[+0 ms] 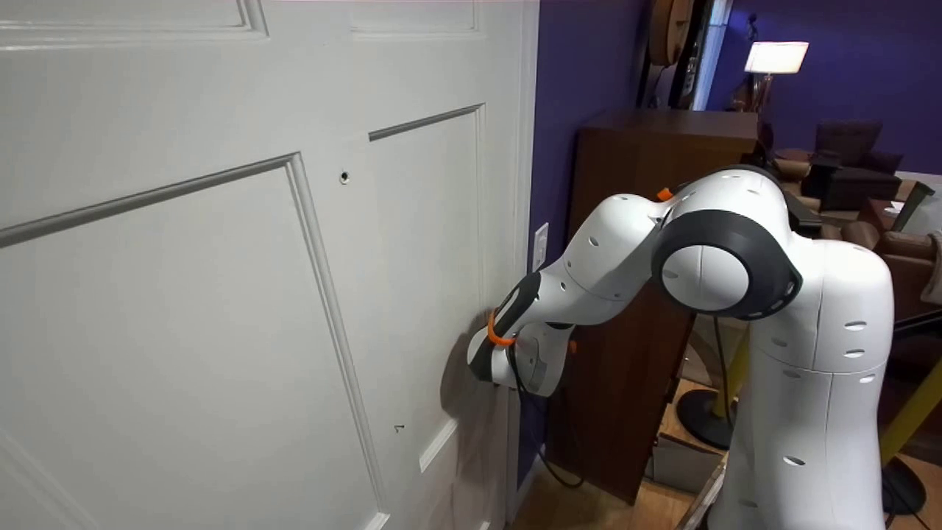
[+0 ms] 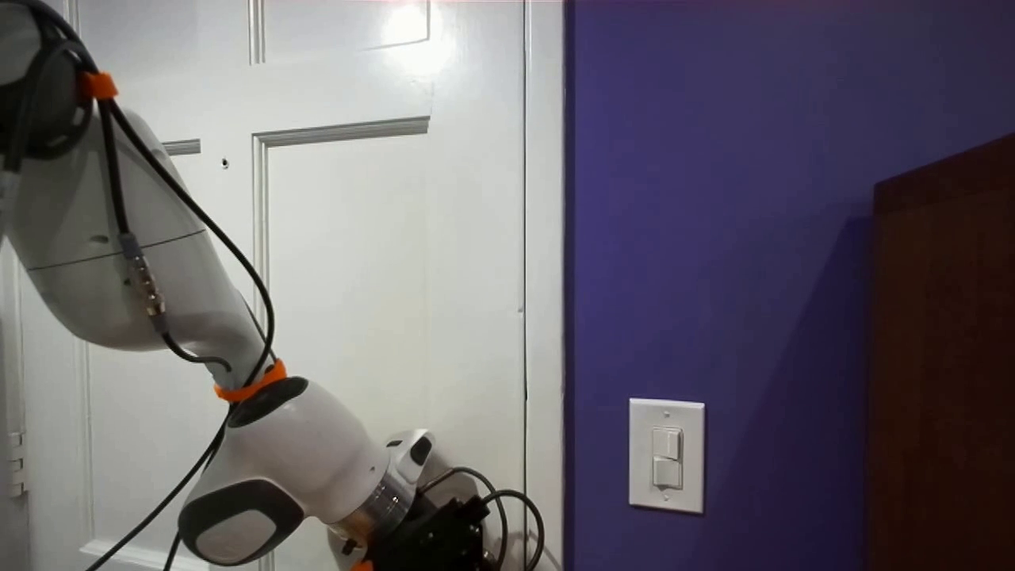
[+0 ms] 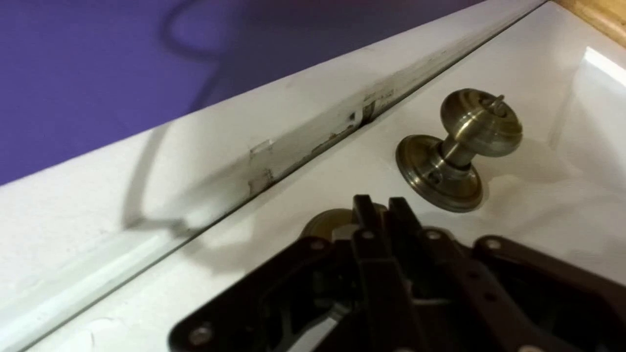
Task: Unlock the door using the key
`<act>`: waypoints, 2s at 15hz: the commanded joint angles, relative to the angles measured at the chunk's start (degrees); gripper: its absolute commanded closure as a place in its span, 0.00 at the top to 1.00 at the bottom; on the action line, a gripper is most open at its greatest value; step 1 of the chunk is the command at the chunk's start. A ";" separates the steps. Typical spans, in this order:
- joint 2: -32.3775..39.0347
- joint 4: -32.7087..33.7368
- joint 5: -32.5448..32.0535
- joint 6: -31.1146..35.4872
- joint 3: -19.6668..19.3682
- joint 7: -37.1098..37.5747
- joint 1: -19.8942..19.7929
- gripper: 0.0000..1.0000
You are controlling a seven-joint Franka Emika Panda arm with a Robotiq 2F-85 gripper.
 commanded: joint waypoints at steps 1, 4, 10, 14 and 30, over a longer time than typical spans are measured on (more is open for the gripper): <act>-1.02 -2.34 -1.60 0.91 -0.15 -4.98 1.35 0.03; -0.32 -2.17 -1.26 2.16 -0.30 -6.99 1.58 0.03; 0.01 -1.76 0.83 3.68 -0.58 -9.05 1.90 0.51; -0.60 -2.77 2.64 2.65 -0.91 -11.40 1.94 0.79; -18.49 -4.57 21.73 0.00 -1.84 -14.86 0.57 1.00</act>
